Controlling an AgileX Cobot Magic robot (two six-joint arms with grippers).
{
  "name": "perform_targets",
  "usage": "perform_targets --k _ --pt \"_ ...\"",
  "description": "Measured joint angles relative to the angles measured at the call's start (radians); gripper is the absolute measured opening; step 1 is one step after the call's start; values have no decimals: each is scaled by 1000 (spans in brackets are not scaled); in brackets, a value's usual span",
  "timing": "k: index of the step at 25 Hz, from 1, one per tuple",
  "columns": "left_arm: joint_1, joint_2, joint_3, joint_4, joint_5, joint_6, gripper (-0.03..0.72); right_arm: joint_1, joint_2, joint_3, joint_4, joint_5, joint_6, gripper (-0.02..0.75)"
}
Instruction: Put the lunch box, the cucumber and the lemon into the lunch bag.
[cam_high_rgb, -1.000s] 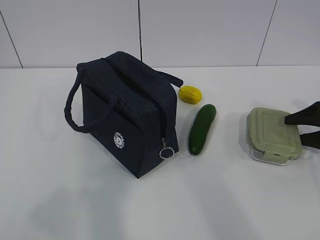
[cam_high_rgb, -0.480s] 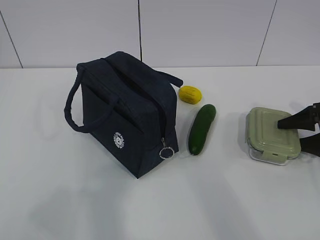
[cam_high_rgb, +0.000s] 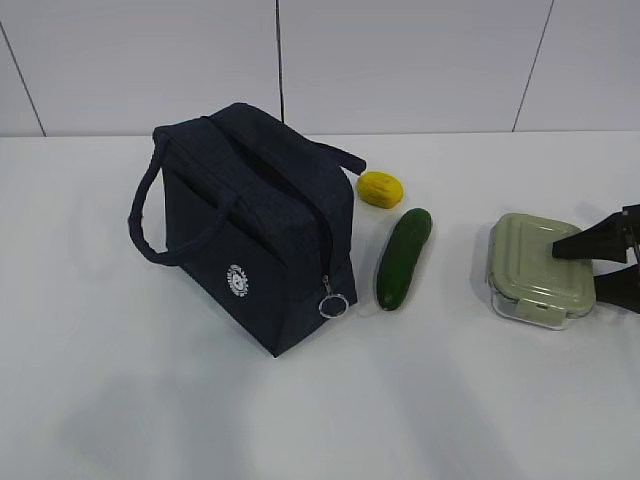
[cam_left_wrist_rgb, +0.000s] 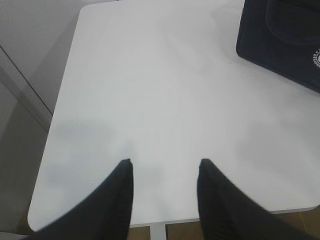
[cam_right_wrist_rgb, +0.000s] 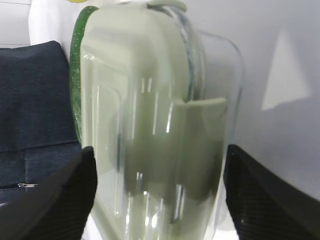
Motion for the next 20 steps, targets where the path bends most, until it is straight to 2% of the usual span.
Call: perform_targets --k 20 --pt "0 0 0 0 0 0 309 0 0 0 0 0 12 583"
